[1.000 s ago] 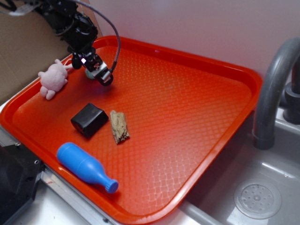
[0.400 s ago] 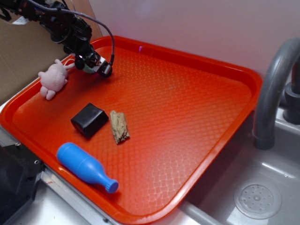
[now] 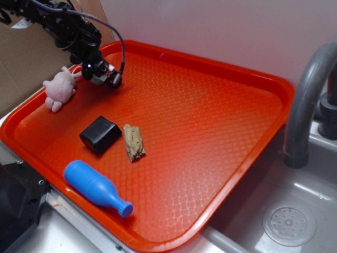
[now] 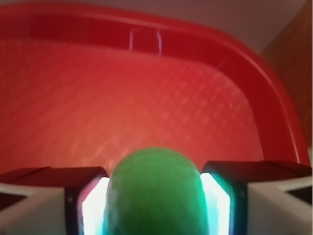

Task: Grab the green ball.

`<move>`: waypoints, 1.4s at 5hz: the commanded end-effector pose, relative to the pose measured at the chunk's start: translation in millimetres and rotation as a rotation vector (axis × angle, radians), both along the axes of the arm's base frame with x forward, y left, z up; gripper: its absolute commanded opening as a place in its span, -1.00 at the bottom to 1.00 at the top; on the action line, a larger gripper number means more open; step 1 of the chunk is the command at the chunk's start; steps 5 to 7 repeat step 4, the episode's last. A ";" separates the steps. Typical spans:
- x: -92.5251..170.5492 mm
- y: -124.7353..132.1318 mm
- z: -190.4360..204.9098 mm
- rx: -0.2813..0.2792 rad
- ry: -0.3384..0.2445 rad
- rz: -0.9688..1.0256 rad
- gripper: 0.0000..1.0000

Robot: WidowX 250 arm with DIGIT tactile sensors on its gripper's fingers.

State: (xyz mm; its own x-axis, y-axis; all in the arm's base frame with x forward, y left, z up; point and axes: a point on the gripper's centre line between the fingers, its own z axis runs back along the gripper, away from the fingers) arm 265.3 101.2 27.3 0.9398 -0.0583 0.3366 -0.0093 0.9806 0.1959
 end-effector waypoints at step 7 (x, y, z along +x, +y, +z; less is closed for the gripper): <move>-62.5 -101.6 223.2 -0.296 0.125 0.518 -1.00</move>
